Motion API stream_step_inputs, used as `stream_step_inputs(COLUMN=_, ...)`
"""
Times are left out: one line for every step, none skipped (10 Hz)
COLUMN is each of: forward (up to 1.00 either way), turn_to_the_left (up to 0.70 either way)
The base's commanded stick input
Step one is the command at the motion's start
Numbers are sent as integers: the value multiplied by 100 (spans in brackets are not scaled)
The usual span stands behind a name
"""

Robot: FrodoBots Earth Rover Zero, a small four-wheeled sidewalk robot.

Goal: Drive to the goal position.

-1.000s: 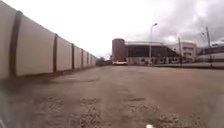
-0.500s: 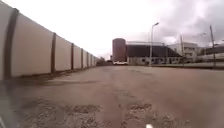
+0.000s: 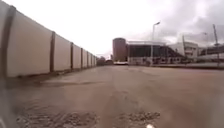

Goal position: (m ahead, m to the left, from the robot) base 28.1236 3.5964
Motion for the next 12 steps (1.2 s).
stream_step_inputs(forward=60, turn_to_the_left=0)
stream_step_inputs(forward=60, turn_to_the_left=0)
stream_step_inputs(forward=60, turn_to_the_left=0)
stream_step_inputs(forward=60, turn_to_the_left=0)
stream_step_inputs(forward=60, turn_to_the_left=0)
stream_step_inputs(forward=60, turn_to_the_left=0)
stream_step_inputs(forward=60, turn_to_the_left=0)
stream_step_inputs(forward=60, turn_to_the_left=0)
stream_step_inputs(forward=60, turn_to_the_left=0)
stream_step_inputs(forward=60, turn_to_the_left=0)
stream_step_inputs(forward=60, turn_to_the_left=0)
stream_step_inputs(forward=60, turn_to_the_left=0)
